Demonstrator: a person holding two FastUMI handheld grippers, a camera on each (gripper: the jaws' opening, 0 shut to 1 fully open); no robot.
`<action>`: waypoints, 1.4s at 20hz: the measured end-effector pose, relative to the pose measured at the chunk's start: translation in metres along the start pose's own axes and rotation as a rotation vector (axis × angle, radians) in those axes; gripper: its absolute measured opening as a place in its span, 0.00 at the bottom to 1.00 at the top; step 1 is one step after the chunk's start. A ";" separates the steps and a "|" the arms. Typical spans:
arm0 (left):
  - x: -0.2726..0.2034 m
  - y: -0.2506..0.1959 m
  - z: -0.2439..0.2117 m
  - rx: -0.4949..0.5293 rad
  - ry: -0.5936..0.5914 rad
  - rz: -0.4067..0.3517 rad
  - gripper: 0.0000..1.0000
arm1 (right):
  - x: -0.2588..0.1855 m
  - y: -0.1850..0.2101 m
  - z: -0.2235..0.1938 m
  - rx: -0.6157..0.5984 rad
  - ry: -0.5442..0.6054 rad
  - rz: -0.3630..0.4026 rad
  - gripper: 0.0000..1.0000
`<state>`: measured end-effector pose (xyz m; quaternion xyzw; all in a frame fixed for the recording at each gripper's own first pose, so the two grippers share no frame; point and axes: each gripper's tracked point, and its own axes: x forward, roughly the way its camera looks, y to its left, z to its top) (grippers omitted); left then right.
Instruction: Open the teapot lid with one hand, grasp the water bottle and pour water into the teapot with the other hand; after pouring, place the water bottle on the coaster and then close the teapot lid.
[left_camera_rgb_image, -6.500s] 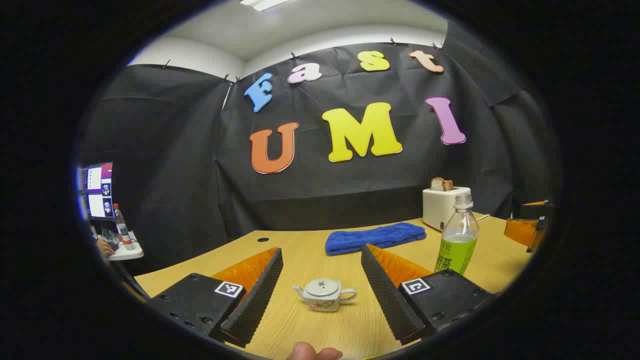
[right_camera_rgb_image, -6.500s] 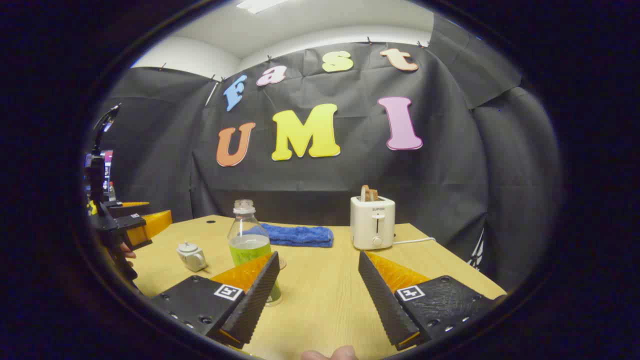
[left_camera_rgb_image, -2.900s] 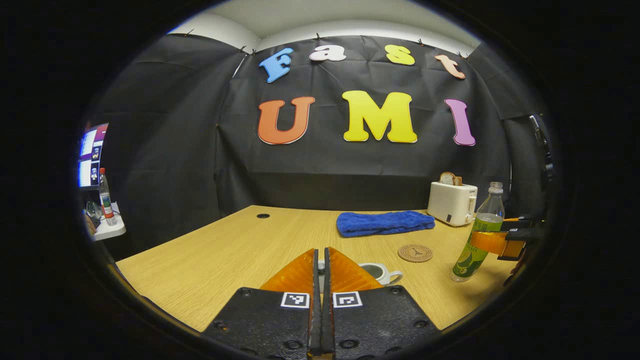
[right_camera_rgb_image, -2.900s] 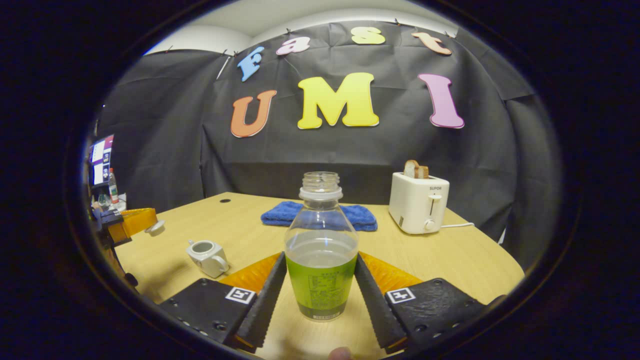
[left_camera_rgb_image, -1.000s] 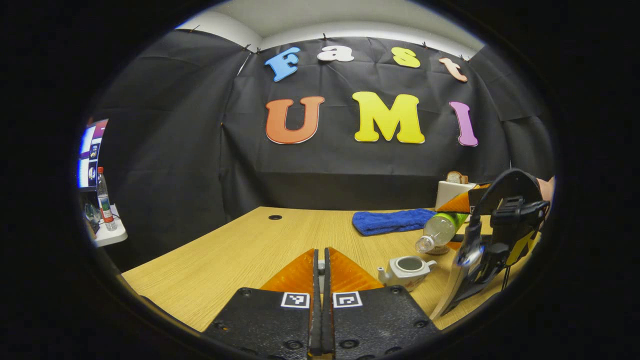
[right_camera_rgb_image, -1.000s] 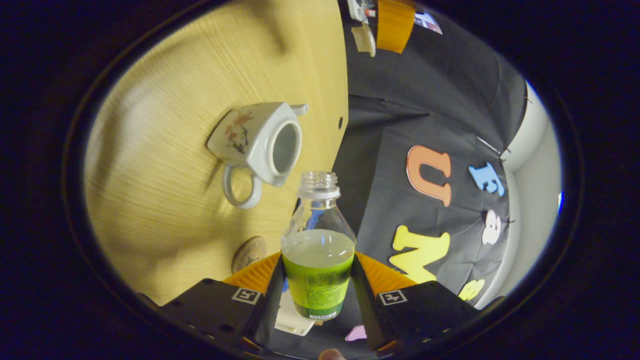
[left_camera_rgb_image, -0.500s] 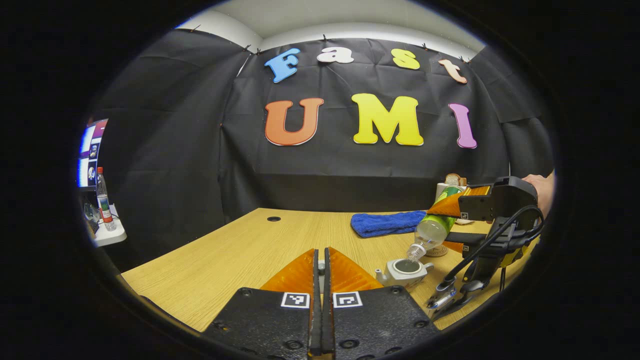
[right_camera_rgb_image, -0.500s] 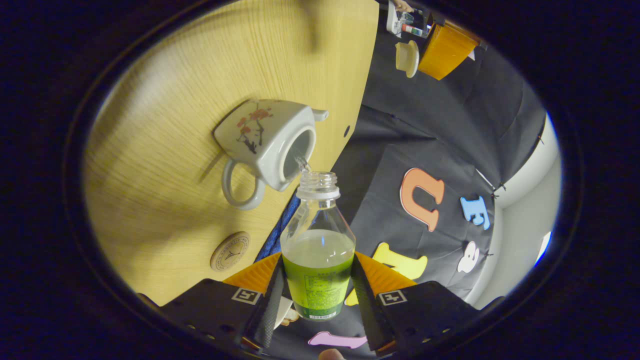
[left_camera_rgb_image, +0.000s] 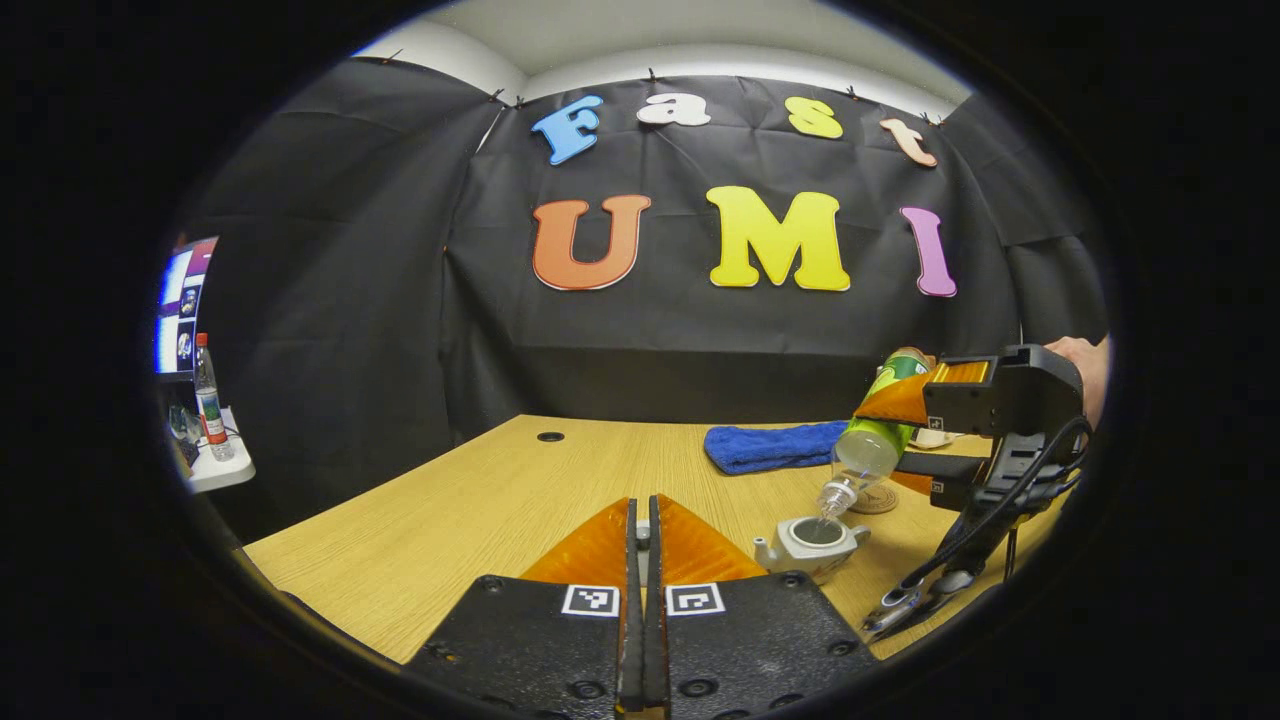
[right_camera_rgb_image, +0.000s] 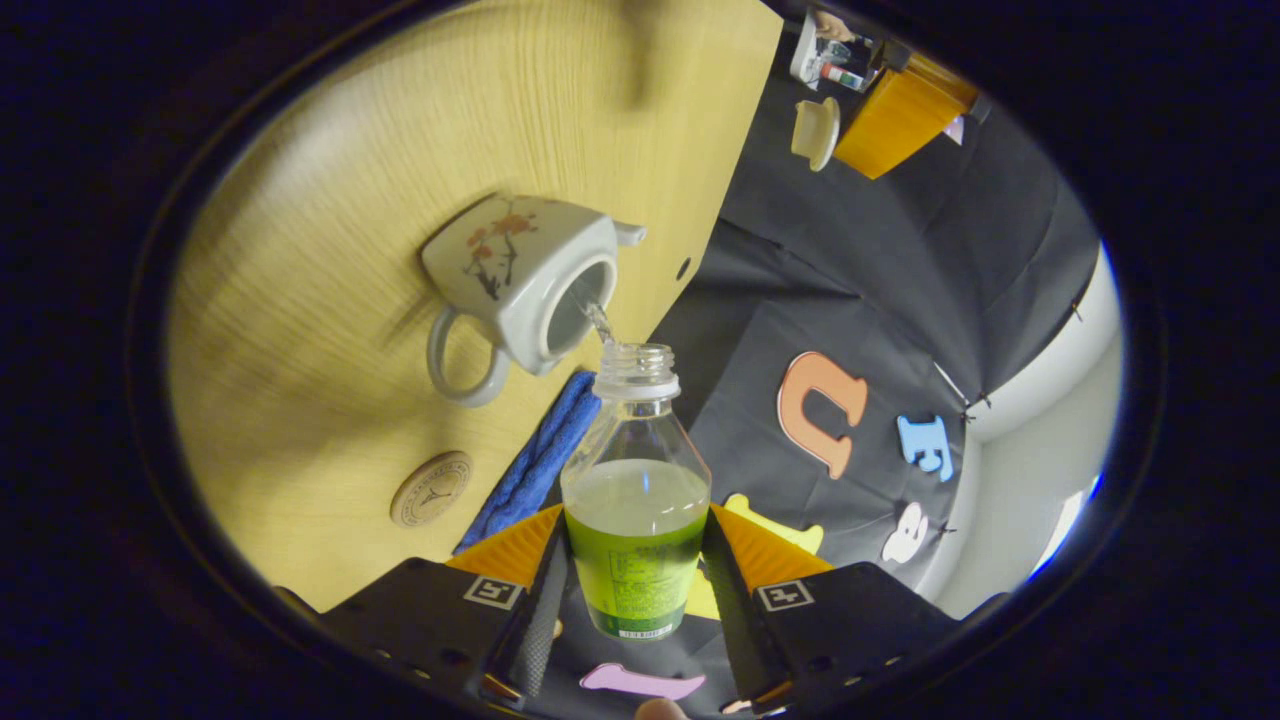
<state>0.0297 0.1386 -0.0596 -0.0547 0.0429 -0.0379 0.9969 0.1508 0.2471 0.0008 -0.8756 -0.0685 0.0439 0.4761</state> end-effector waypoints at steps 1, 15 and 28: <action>0.000 0.000 0.000 0.000 0.001 0.000 0.03 | 0.000 -0.001 -0.001 -0.003 0.000 -0.002 0.70; 0.001 0.023 -0.007 -0.003 0.013 0.049 0.03 | 0.003 0.011 -0.002 0.269 -0.040 0.118 0.70; 0.007 -0.013 0.013 0.013 -0.012 0.021 0.03 | -0.021 0.009 -0.007 1.205 -0.100 0.252 0.72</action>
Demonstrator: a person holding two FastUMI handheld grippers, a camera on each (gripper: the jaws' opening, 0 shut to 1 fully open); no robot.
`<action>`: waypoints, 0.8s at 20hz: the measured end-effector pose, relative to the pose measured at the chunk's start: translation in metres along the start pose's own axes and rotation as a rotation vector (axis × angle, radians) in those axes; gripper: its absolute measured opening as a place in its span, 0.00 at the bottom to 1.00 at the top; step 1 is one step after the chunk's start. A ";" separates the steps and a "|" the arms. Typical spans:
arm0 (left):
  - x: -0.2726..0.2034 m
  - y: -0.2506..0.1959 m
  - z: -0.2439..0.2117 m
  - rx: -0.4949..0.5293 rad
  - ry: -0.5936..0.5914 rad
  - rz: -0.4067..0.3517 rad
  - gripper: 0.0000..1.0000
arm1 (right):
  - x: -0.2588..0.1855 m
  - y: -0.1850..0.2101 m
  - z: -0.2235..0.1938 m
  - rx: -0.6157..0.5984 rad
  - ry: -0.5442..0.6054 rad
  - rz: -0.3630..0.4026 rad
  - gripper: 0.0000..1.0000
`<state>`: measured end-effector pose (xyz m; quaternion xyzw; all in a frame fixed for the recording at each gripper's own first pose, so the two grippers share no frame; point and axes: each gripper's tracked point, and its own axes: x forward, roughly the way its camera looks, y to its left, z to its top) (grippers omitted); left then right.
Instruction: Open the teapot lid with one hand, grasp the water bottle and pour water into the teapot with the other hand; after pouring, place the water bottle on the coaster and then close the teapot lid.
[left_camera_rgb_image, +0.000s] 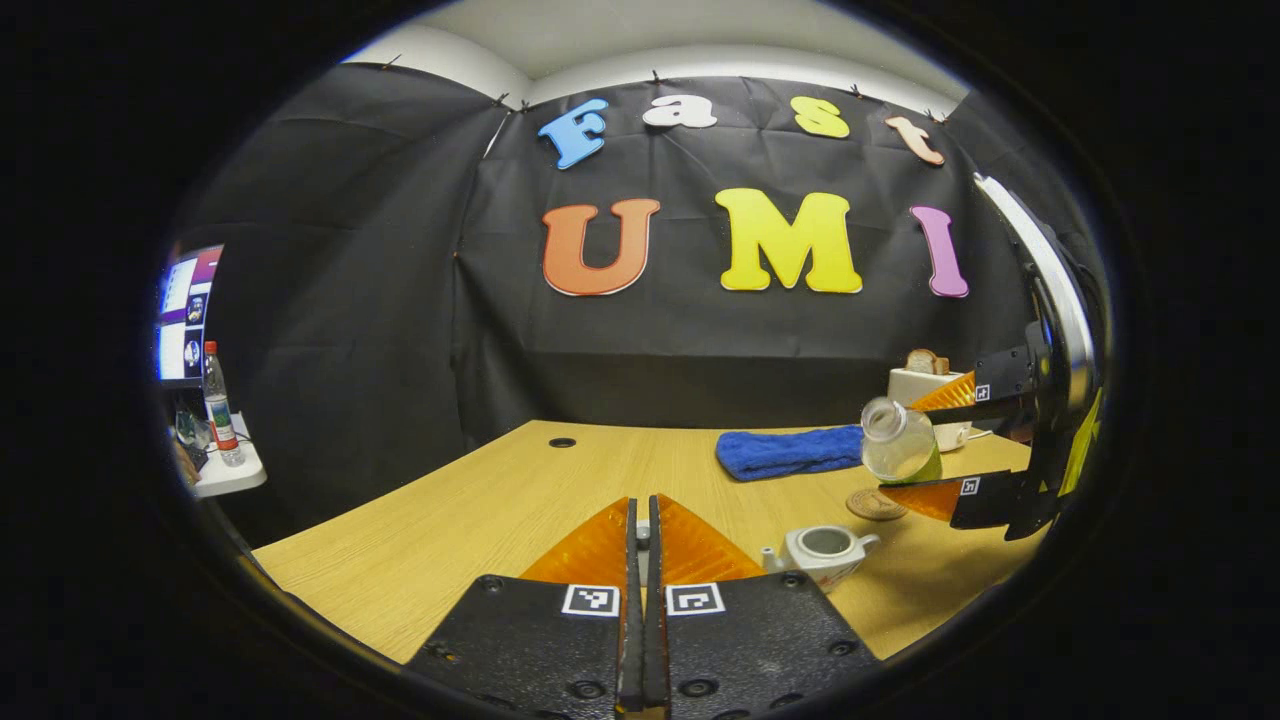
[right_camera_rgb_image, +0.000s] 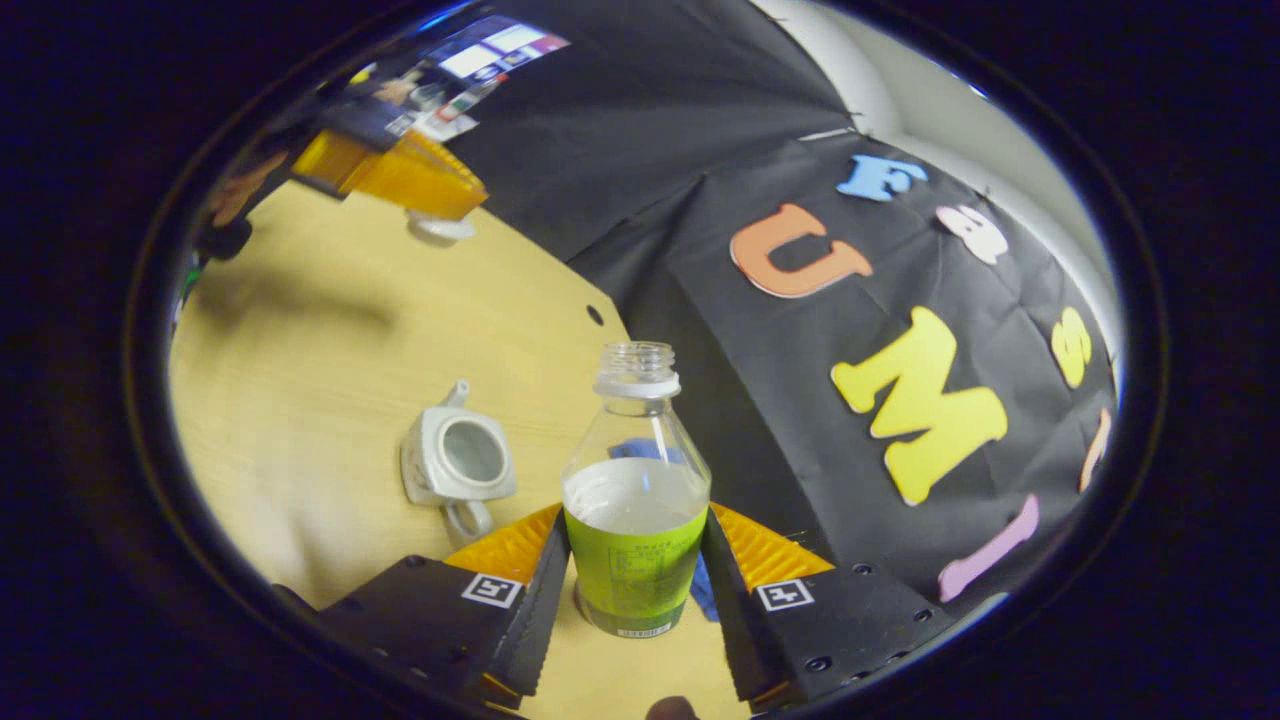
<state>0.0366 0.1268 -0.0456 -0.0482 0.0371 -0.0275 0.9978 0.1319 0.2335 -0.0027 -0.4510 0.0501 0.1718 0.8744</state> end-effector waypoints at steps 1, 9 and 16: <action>0.002 -0.009 0.004 0.008 -0.004 -0.015 0.03 | -0.002 -0.007 -0.005 0.088 -0.006 -0.004 0.72; 0.018 -0.085 0.024 0.075 -0.018 -0.124 0.03 | -0.034 -0.066 -0.078 0.573 -0.024 -0.120 0.71; 0.014 -0.120 0.030 0.101 -0.026 -0.165 0.03 | 0.000 -0.084 -0.081 0.805 -0.069 -0.092 0.70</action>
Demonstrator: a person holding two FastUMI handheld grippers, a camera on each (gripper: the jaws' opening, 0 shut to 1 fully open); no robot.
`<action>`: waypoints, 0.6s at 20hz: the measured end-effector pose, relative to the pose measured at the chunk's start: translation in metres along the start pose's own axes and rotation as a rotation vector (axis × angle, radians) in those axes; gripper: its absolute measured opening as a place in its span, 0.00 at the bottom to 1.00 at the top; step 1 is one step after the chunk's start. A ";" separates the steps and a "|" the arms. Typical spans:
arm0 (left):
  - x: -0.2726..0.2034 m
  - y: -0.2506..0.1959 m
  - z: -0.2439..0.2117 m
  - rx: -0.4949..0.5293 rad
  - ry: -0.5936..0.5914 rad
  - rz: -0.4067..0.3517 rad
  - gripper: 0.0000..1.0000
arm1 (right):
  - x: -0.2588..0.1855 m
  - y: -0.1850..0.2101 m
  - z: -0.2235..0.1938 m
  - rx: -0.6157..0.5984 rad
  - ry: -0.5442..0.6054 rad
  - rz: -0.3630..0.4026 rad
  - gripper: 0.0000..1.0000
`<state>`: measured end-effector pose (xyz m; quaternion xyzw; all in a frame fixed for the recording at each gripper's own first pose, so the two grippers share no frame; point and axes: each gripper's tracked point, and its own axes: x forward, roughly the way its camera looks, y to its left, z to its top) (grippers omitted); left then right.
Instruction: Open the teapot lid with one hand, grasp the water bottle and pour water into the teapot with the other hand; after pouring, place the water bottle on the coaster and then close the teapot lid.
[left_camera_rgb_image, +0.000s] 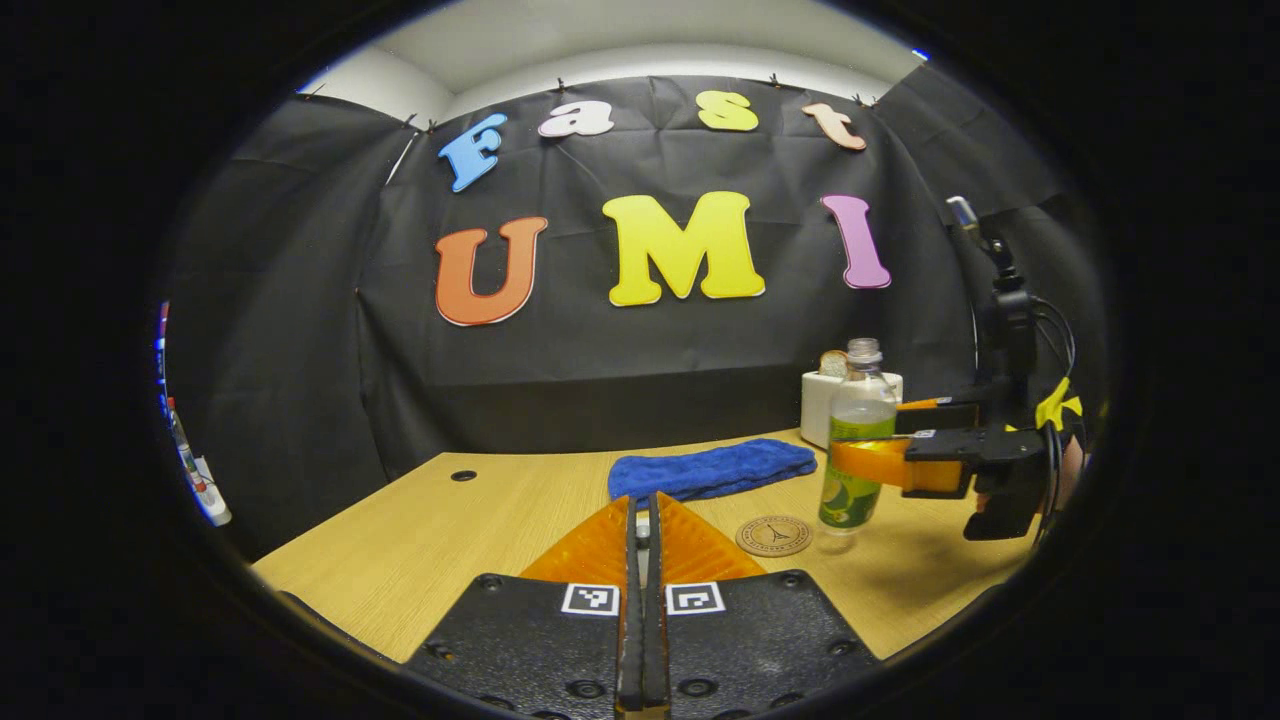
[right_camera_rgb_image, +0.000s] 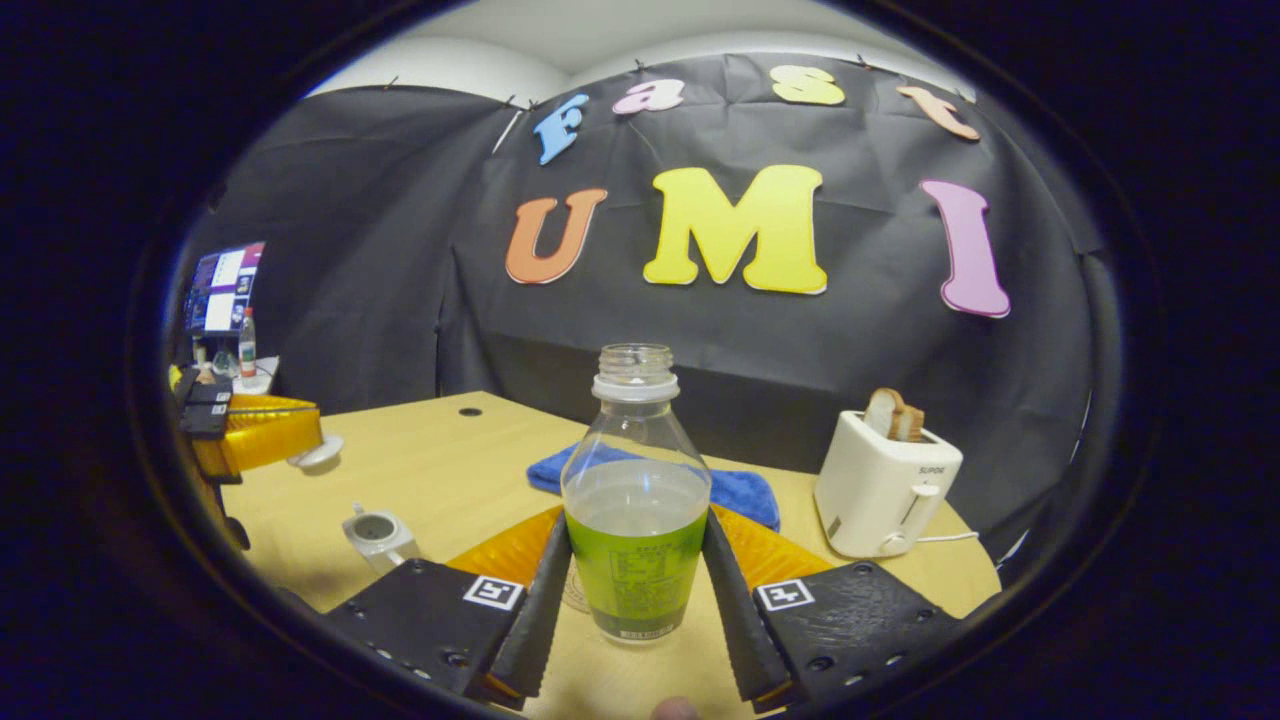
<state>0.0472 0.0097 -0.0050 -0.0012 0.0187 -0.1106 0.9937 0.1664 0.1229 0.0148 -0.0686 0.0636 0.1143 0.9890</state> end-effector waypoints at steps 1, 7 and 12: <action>-0.001 0.000 0.002 0.008 -0.003 0.003 0.03 | 0.009 0.003 0.005 0.012 -0.008 0.010 0.70; -0.012 0.024 0.008 -0.006 -0.024 0.048 0.03 | 0.048 0.021 0.014 0.091 -0.002 0.037 0.70; -0.018 0.044 0.002 -0.025 -0.024 0.082 0.03 | 0.068 0.012 -0.015 0.096 0.072 -0.005 0.70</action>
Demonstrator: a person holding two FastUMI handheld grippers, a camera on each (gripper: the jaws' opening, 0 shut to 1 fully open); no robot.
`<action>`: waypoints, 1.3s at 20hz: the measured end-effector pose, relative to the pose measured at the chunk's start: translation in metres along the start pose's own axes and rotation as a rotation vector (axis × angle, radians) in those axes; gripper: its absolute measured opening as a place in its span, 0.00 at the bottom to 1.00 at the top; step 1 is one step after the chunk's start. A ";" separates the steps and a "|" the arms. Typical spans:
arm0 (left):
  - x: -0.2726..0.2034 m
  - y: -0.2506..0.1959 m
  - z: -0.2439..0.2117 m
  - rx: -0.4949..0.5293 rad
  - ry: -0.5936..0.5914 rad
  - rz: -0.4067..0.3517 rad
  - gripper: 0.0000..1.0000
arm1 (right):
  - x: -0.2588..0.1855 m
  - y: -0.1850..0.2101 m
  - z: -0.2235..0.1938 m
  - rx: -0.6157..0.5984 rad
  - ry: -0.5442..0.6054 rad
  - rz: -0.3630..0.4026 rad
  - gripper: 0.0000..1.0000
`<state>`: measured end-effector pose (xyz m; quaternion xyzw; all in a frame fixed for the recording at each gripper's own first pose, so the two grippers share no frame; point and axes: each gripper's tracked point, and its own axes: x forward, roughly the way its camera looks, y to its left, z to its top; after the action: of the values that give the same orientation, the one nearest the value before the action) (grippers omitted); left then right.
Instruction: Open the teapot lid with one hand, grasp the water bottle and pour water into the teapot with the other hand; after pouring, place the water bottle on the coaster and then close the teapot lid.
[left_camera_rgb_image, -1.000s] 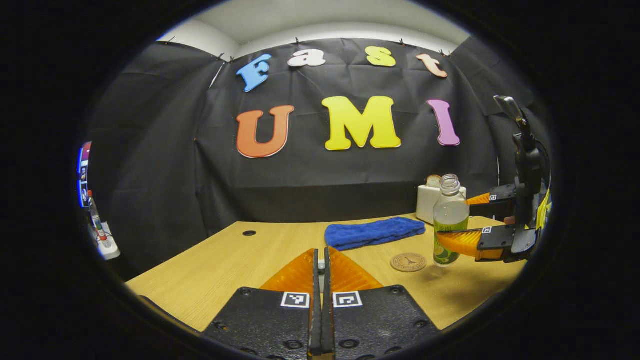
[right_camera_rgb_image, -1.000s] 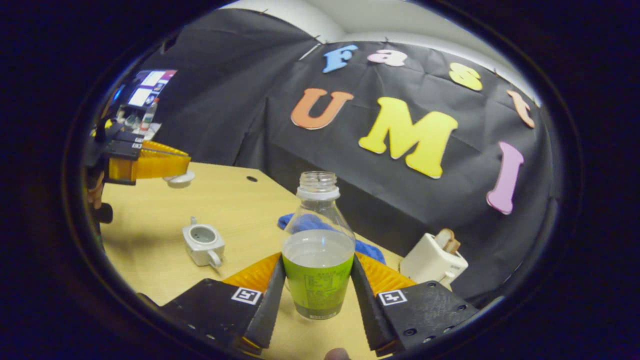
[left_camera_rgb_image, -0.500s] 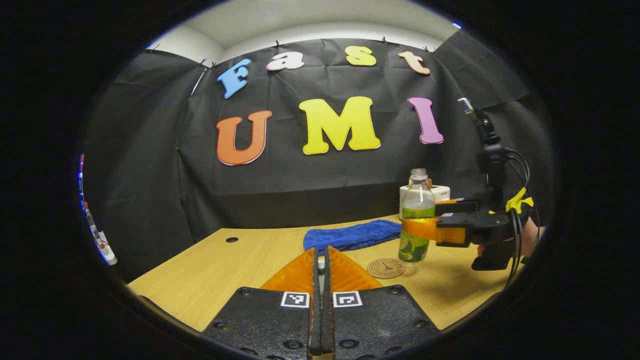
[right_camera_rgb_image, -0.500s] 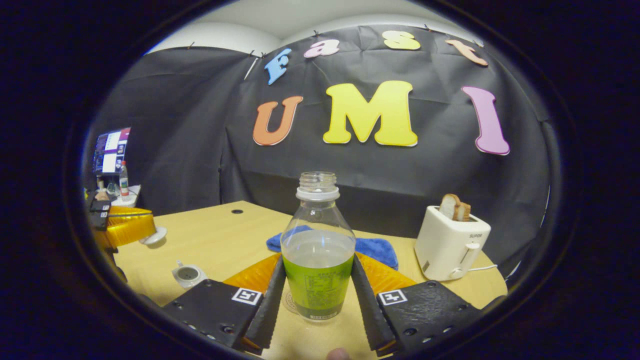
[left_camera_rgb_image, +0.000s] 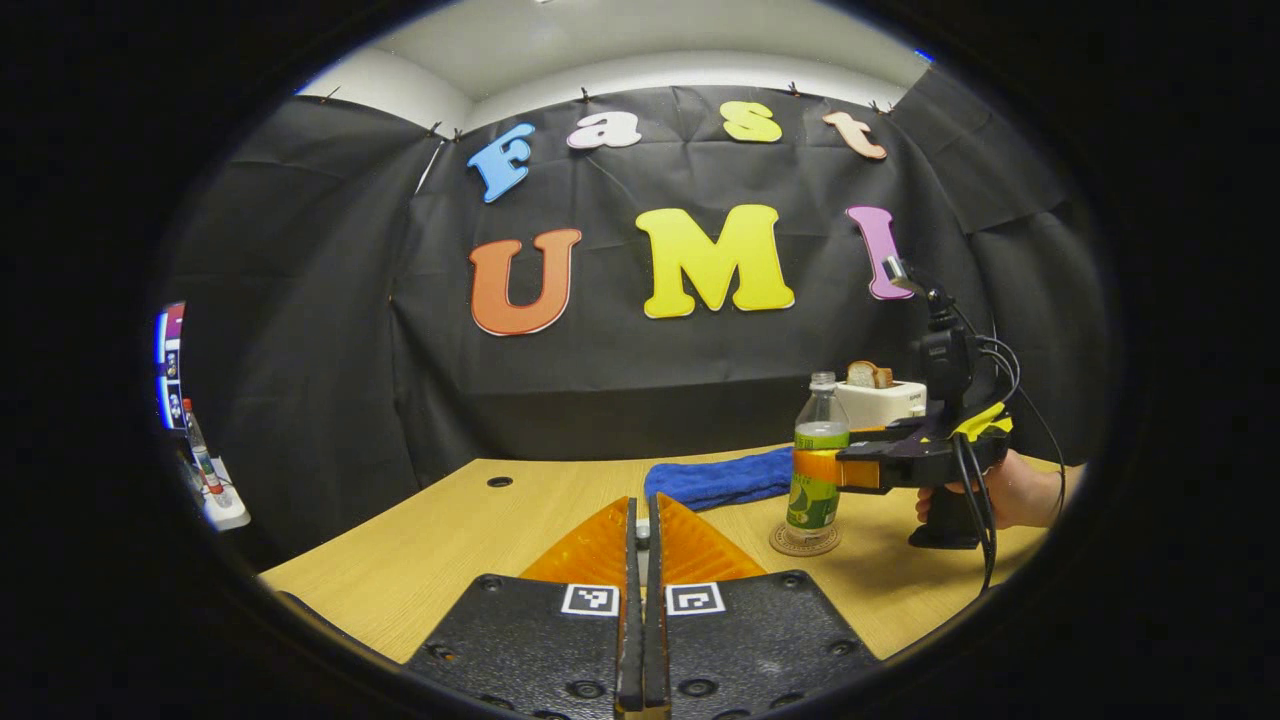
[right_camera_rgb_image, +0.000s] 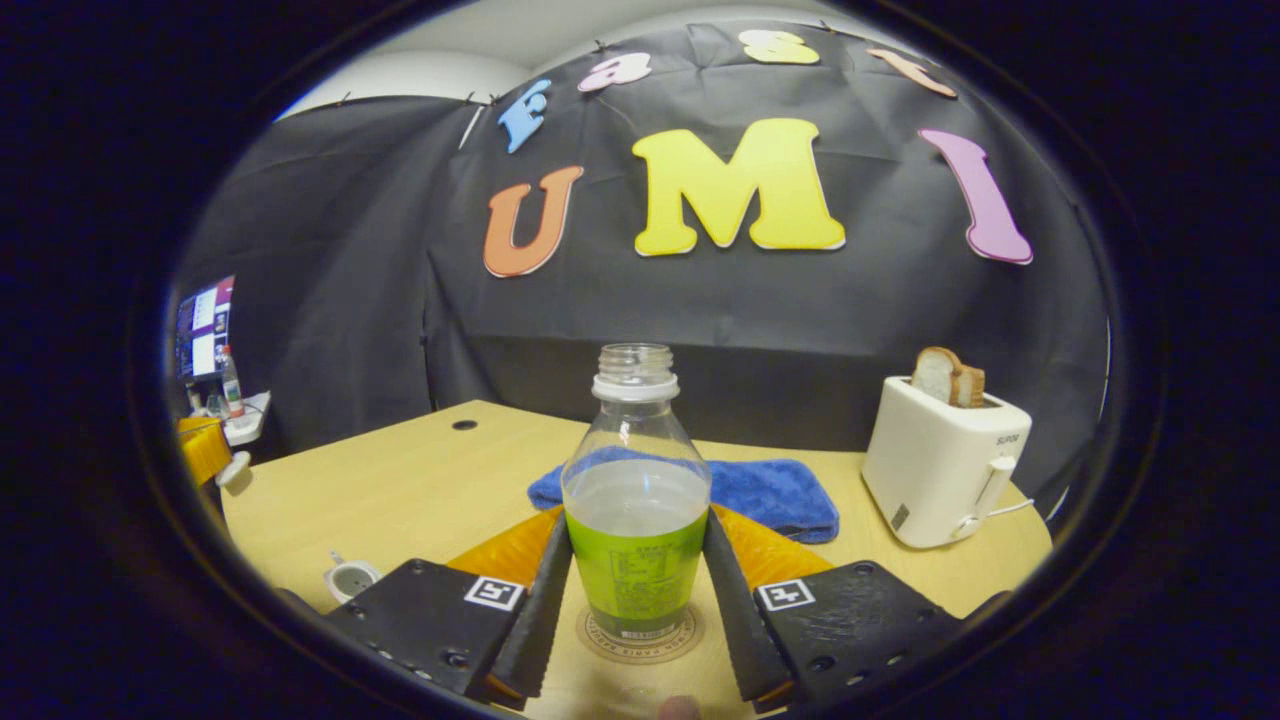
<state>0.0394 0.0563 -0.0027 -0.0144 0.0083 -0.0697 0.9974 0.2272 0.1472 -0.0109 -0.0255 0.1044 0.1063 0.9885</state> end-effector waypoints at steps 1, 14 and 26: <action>0.000 0.001 -0.001 -0.006 0.000 0.003 0.03 | 0.002 0.001 -0.003 0.005 0.009 0.000 0.70; -0.001 -0.007 -0.005 -0.003 0.006 -0.016 0.04 | -0.029 -0.010 0.000 0.053 -0.019 -0.041 0.98; 0.018 -0.038 -0.028 0.006 0.047 -0.043 0.04 | -0.179 -0.069 -0.034 0.053 -0.143 -0.201 0.97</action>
<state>0.0520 0.0155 -0.0301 -0.0099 0.0310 -0.0917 0.9953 0.0645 0.0408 -0.0040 -0.0022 0.0335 0.0055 0.9994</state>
